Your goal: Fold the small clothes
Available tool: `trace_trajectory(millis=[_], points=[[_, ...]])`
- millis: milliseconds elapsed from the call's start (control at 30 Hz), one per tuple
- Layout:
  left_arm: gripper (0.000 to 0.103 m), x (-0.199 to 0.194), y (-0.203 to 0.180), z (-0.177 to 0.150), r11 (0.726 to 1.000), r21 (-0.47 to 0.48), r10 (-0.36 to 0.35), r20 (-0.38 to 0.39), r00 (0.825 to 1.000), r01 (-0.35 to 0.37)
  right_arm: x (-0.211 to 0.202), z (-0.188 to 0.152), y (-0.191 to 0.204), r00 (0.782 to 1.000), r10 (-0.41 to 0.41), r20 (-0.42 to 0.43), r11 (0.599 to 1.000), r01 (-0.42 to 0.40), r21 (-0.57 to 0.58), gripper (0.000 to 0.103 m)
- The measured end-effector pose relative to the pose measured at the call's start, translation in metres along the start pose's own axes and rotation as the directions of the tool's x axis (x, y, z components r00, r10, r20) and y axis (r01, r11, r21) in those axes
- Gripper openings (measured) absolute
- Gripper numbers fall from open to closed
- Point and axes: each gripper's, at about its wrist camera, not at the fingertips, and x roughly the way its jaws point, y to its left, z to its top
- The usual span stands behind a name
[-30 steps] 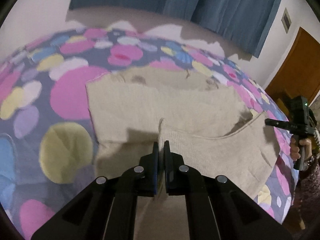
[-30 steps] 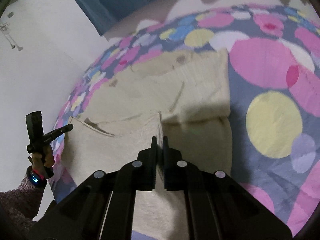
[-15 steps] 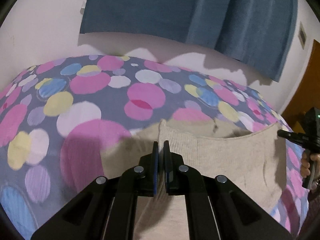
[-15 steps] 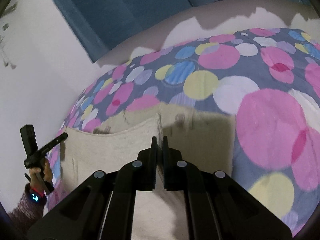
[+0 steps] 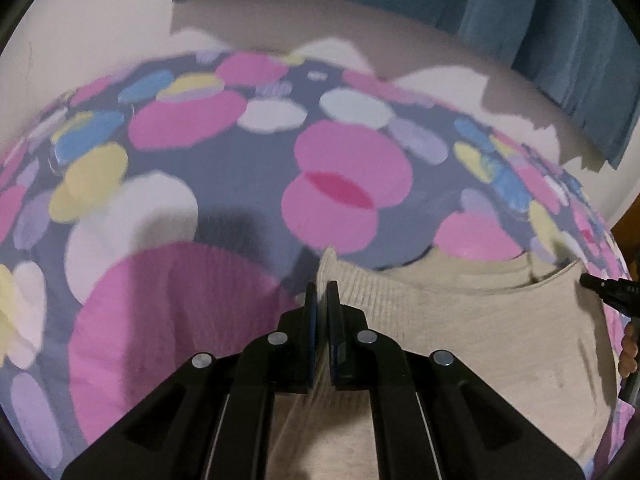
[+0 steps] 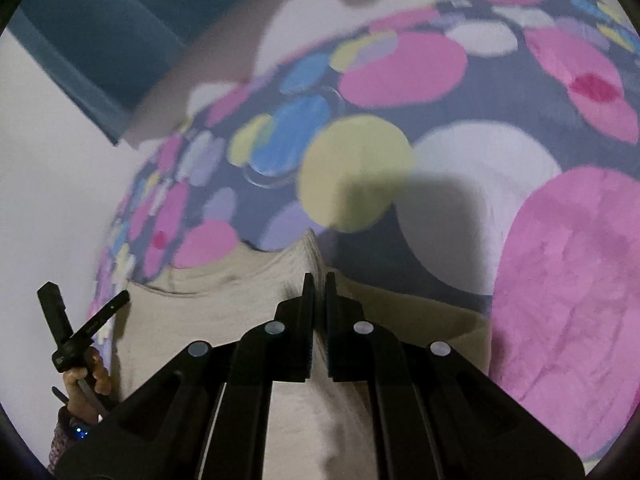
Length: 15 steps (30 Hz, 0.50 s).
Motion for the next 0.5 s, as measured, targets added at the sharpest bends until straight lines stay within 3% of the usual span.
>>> trace_trajectory(millis=[200, 433, 500], points=[[0.005, 0.011, 0.011, -0.006, 0.999, -0.029, -0.028, -0.021, 0.999, 0.028, 0.010, -0.002, -0.022, 0.998, 0.069, -0.007, 0.994, -0.068, 0.089, 0.004], [0.005, 0.012, 0.015, -0.006, 0.997, -0.054, -0.055, -0.021, 0.998, 0.053, 0.009, -0.001, -0.021, 0.997, 0.074, -0.009, 0.992, -0.073, 0.105, 0.004], [0.010, 0.010, 0.015, -0.006, 0.997, -0.052, -0.053, -0.022, 0.998, 0.052, 0.007, -0.001, -0.022, 0.997, 0.078, -0.008, 0.990, -0.076, 0.118, 0.004]])
